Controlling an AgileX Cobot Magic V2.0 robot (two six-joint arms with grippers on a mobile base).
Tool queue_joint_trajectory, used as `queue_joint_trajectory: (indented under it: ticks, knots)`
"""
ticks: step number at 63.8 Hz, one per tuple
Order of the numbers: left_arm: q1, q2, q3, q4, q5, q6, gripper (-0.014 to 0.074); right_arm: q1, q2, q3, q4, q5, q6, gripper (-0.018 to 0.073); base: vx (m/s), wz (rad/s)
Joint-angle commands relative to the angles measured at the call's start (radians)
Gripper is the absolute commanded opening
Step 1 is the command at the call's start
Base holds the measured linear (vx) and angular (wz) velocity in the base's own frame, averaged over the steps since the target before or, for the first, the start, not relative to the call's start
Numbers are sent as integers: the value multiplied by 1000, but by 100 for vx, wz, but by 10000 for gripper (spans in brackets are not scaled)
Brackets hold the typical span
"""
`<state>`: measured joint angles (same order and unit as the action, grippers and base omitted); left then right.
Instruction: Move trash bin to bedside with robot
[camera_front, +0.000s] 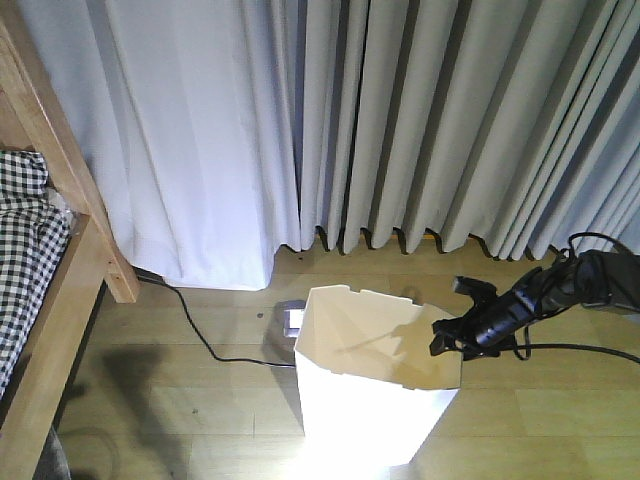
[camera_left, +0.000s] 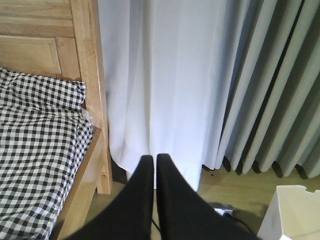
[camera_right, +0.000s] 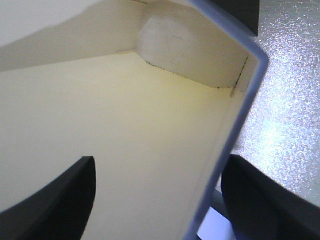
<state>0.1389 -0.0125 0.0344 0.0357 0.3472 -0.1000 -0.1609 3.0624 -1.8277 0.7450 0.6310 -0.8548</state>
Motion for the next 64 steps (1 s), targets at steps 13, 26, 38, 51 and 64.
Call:
queue_joint_trajectory:
  ticks: [13,26,38,51,64]
  knots:
    - [-3,-14,3,-2,-66,-4,-6,-46,-224,117,39,-64,-64,519,0,0]
    - [-3,-14,3,-2,-66,-4,-6,-45,-458,507,318,-501,-292,519,0,0]
    - [-3,-14,3,-2,-66,-4,-6,-45,-684,687,385,-516,-524,519,0,0]
    - [-3,-14,3,-2,-66,-4,-6,-45,-995,837,409,-453,-527,519,0,0]
    - [-3,-14,3,-2,-66,-4,-6,-45,-1385,972,430,-426,-553,519,0,0]
